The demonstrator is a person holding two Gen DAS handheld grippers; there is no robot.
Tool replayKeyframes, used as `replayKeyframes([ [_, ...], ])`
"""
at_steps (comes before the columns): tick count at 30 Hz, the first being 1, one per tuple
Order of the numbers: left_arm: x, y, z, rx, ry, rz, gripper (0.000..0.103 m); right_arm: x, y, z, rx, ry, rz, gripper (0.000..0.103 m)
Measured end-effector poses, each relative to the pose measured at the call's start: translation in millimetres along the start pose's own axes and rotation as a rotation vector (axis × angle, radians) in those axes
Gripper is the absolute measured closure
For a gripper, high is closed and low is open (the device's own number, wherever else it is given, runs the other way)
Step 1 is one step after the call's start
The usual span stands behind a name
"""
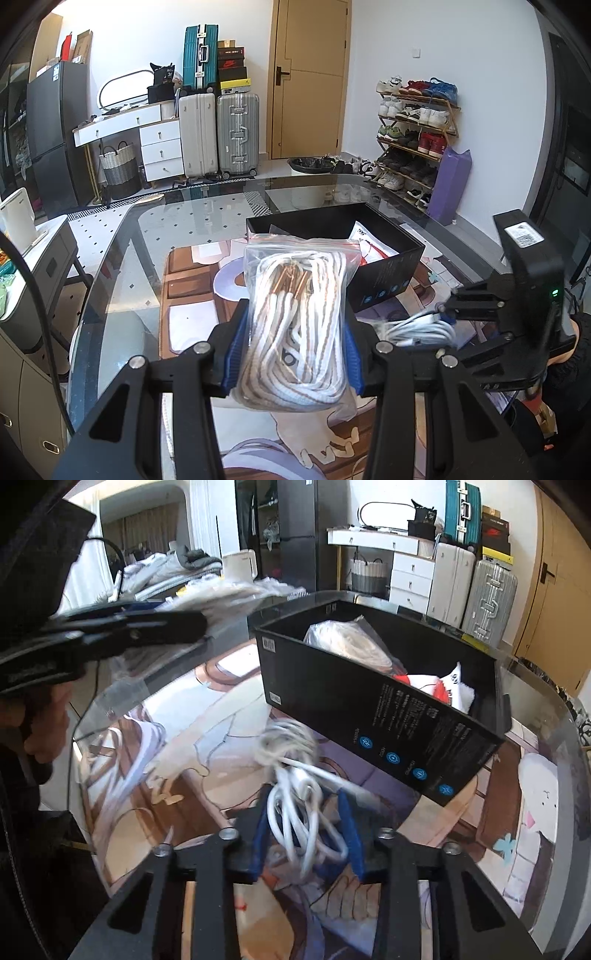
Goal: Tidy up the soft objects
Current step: 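Carry the cable coil with the right gripper over the box while the left holds the rope bag, then lower the cable coil into the box and open the right gripper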
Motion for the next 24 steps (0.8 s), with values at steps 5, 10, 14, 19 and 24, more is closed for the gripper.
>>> replayKeyframes([
  [5,-0.9,0.9,1.5,0.005,-0.003,0.001,0.059,-17.0,-4.9,1.0,0.011,-0.003,0.039,0.08],
  [10,-2.4,1.2,3.3,0.008,-0.006,0.005,0.059,-47.0,-3.6,4.1,0.025,0.005,0.114,0.08],
  [14,-3.0,2.4,4.4,0.009,-0.01,0.01,0.059,-76.0,2.1,8.6,0.03,-0.01,0.176,0.08],
  [19,-2.5,8.0,5.6,0.006,-0.011,0.02,0.059,-100.9,16.9,16.9,0.034,-0.042,0.236,0.08],
  [24,3.1,14.5,0.4,-0.008,-0.006,0.022,0.059,-105.2,36.7,29.6,0.034,-0.073,0.251,0.08],
])
Point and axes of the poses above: each gripper's, at about its wrist camera, not at the fingertips, and x roughly the way its jaws point, z to its right, y to its top, the point moved 6 cm from there along x, roughly the way its jaws point
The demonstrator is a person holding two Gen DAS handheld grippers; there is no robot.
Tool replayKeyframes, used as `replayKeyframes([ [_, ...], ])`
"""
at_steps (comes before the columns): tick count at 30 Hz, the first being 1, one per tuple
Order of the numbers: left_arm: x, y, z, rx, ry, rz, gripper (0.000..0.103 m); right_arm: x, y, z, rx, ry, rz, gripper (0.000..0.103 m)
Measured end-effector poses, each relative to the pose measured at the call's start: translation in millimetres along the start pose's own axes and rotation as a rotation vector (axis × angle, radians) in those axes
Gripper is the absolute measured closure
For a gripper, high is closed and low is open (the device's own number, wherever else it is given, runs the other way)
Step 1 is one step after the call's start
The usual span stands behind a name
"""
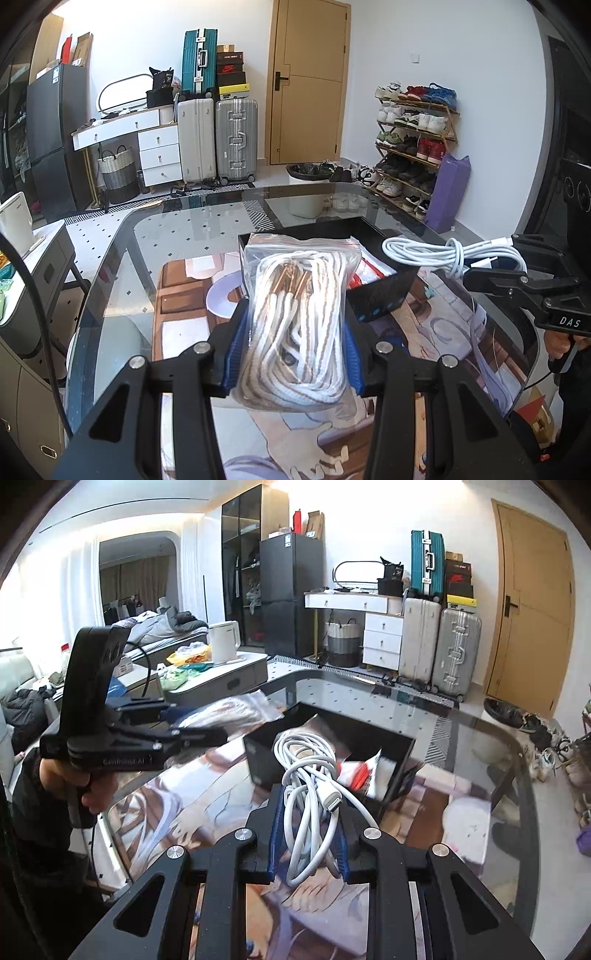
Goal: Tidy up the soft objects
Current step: 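Lower the cable coil into the box and open the right gripper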
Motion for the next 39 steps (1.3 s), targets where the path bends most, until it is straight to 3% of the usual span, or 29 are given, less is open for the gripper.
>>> replayKeyframes([
  [14,40.6,33.4,-8.8,-0.014,-0.013,-0.025,0.059,58.1,18.0,35.5,0.025,-0.016,-0.072,0.08],
  [37,90.8,37.9,-0.3,0.023,-0.044,-0.106,0.059,128.2,18.2,55.5,0.015,-0.01,-0.188,0.079],
  [39,90.7,38.1,0.7,0.026,-0.044,-0.105,0.059,124.4,17.7,54.5,-0.011,-0.028,-0.181,0.075],
])
Point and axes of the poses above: each gripper's, at about its wrist camera, not at the fingertips, and x roughly the way its jaws point, z to its right, y to its top, the point moved 6 cm from there along x, roughly the way its jaws point
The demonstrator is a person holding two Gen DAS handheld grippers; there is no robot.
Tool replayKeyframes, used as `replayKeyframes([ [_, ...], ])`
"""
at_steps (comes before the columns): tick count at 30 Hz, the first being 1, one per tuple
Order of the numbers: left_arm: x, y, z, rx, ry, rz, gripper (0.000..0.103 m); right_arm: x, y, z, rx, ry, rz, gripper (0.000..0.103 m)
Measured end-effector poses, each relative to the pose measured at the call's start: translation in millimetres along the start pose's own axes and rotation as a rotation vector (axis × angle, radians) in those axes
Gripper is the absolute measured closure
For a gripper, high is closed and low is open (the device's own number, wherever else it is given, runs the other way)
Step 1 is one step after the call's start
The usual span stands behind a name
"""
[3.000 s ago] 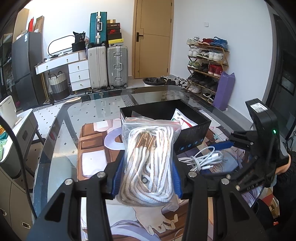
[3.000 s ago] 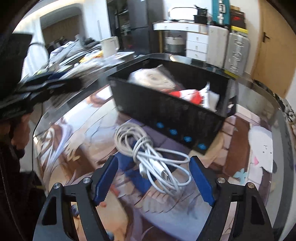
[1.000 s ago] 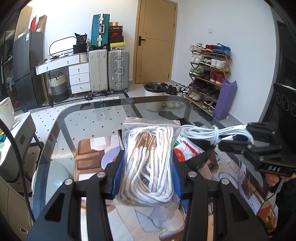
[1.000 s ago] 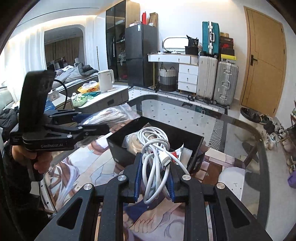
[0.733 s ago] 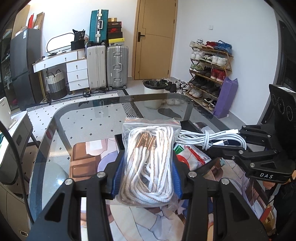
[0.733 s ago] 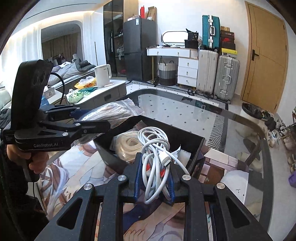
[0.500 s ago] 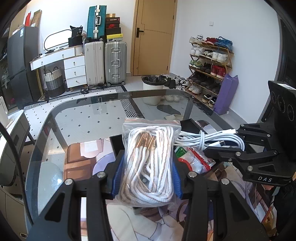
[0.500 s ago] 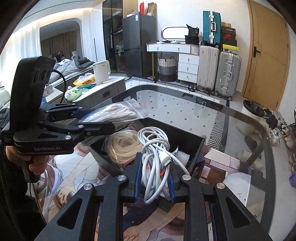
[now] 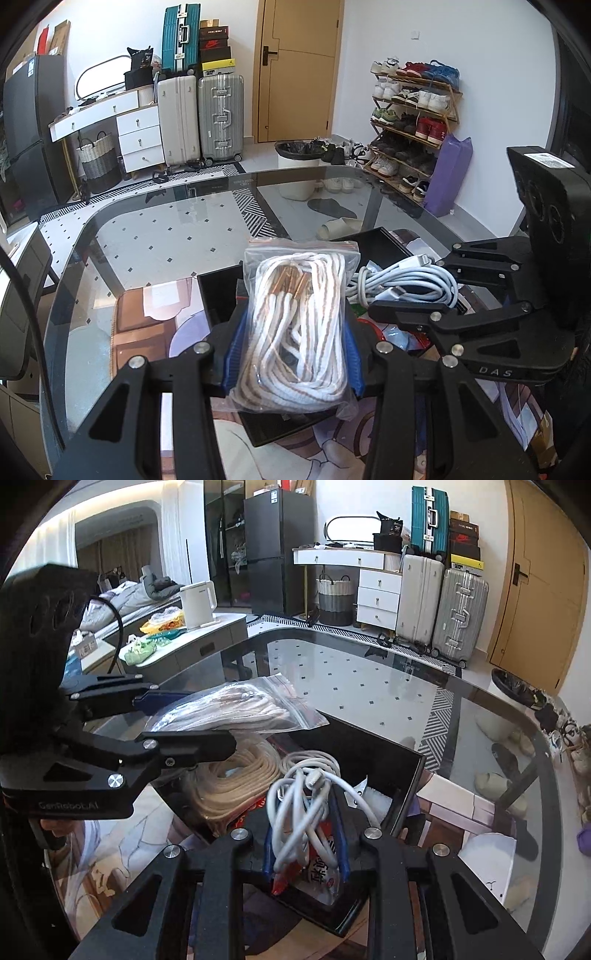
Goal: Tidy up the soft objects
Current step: 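Lower the cable coil into the box and open the right gripper, then lower the rope bag into the box and open the left gripper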
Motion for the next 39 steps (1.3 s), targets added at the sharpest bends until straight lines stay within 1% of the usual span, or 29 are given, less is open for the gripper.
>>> replayKeyframes([
  [1,-0.3,0.7,-0.3,0.001,-0.002,0.001,0.059,-2.4,-1.0,-0.6,-0.01,-0.008,0.002,0.074],
  [3,-0.9,1.7,0.6,0.002,-0.009,0.002,0.059,-9.5,-3.3,-1.9,-0.025,-0.013,0.013,0.061],
  [5,-1.0,2.0,0.0,0.004,-0.008,0.003,0.059,-17.3,-4.3,-1.9,-0.032,-0.027,0.03,0.056],
  [7,-0.8,2.5,1.1,0.005,-0.01,0.004,0.059,-26.4,-6.6,0.0,-0.025,-0.039,0.041,0.055],
  [10,2.1,3.8,3.9,0.013,-0.016,-0.003,0.059,-40.3,-10.9,3.4,-0.009,-0.062,0.066,0.052],
  [13,7.2,3.9,9.5,0.031,-0.015,-0.023,0.059,-50.3,-13.2,8.7,0.014,-0.07,0.087,0.047],
  [15,9.7,3.1,11.0,0.038,-0.013,-0.036,0.059,-58.5,-16.7,11.6,0.031,-0.077,0.101,0.04],
  [20,12.9,-2.5,16.6,0.074,-0.002,-0.055,0.059,-71.6,-23.4,14.0,0.055,-0.089,0.117,0.038],
  [22,13.3,-3.1,16.9,0.071,-0.002,-0.057,0.056,-73.8,-25.1,14.2,0.063,-0.09,0.115,0.038],
  [24,11.6,-3.5,16.7,0.065,-0.006,-0.053,0.054,-74.3,-26.7,14.3,0.072,-0.092,0.108,0.032],
  [25,10.1,-3.6,17.4,0.064,-0.009,-0.052,0.05,-75.4,-27.3,14.0,0.079,-0.09,0.113,0.031],
  [26,6.7,-3.6,18.8,0.064,-0.019,-0.047,0.044,-76.7,-28.1,13.5,0.085,-0.088,0.115,0.029],
  [27,3.8,-3.7,19.9,0.063,-0.027,-0.041,0.04,-77.5,-28.8,13.4,0.089,-0.088,0.117,0.025],
  [28,-0.3,-3.7,21.0,0.062,-0.03,-0.034,0.033,-78.7,-30.1,13.4,0.096,-0.089,0.122,0.022],
  [29,-4.2,-3.7,21.6,0.063,-0.03,-0.023,0.024,-80.2,-30.8,13.3,0.105,-0.086,0.127,0.018],
  [30,-8.1,-4.6,22.7,0.064,-0.027,-0.012,0.018,-81.8,-31.4,12.9,0.115,-0.08,0.131,0.016],
  [31,-13.6,-4.6,22.5,0.065,-0.017,0.003,0.008,-82.3,-31.5,12.0,0.12,-0.076,0.135,0.015],
  [33,-22.3,-3.6,20.9,0.061,-0.005,0.034,0.0,-82.9,-31.8,9.6,0.131,-0.062,0.149,0.008],
  [36,-33.8,-5.8,16.1,0.038,0.004,0.071,0.0,-84.9,-34.5,5.2,0.147,-0.038,0.174,0.002],
  [39,-41.3,-10.8,7.0,-0.003,0.026,0.096,0.0,-86.4,-36.8,-0.9,0.147,-0.046,0.192,0.001],
])
Point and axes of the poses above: each gripper's, at about its wrist camera, not at the fingertips, and x roughly the way its jaws point, z to its right, y to its top, the point moved 6 cm from there along x, roughly the way its jaws point
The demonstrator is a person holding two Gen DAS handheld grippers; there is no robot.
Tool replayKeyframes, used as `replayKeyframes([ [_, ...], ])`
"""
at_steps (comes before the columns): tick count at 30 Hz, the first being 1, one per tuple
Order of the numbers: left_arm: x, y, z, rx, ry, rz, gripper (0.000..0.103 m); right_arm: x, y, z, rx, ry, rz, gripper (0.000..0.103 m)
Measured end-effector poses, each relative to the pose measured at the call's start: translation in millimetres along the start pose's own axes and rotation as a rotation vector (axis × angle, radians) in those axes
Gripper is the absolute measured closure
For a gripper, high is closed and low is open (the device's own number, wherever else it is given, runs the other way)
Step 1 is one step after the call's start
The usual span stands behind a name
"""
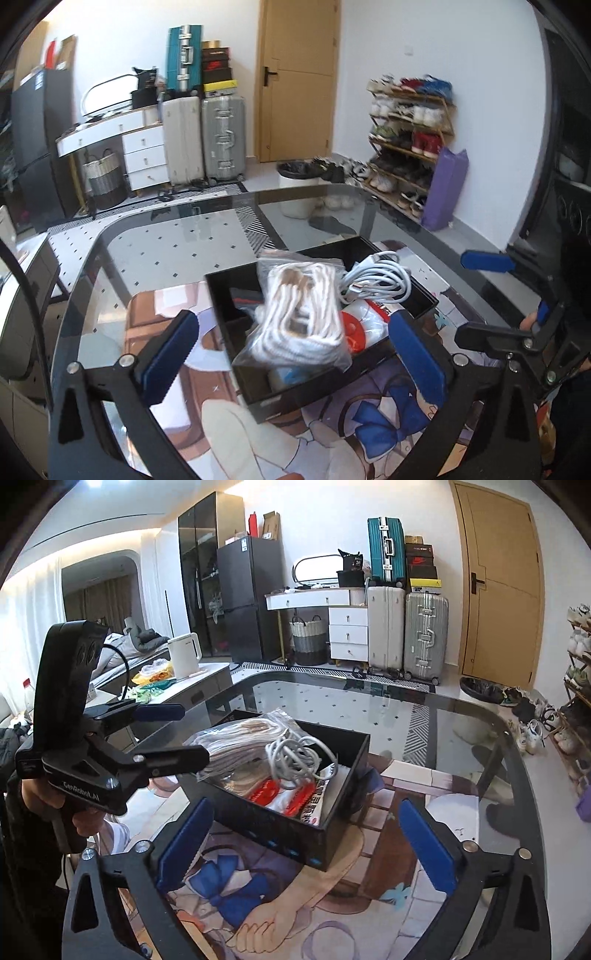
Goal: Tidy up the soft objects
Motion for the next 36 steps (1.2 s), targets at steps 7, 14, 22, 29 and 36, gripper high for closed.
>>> replayKeyframes([
  [7,-14.1,-20.0,-8.8,-0.046,0.067,0.05,0.0,-12.1,-7.6,-9.1,0.015,-0.019,0.059,0.001],
  [14,-14.0,-38.7,-9.3,-0.076,0.092,0.062,0.0,-22.0,-10.9,-12.2,0.023,-0.036,0.105,0.001],
  [22,-13.8,-45.9,-9.9,-0.091,0.109,0.089,0.0,-23.3,-15.6,-15.3,0.013,-0.062,0.137,0.001],
  [29,-11.5,-47.8,-8.9,-0.086,0.123,0.11,0.0,-20.8,-19.7,-14.2,0.029,-0.071,0.153,0.001],
  [36,-13.0,-49.9,-12.1,-0.101,0.12,0.112,0.0,-17.5,-23.1,-12.0,0.034,-0.077,0.149,0.001],
])
Point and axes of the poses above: each gripper's, at about its wrist camera, not at the fingertips, and x roughly the way its jaws point, z to its right, y to its top, the point moved 6 cm from there along x, roughly the way its jaws point
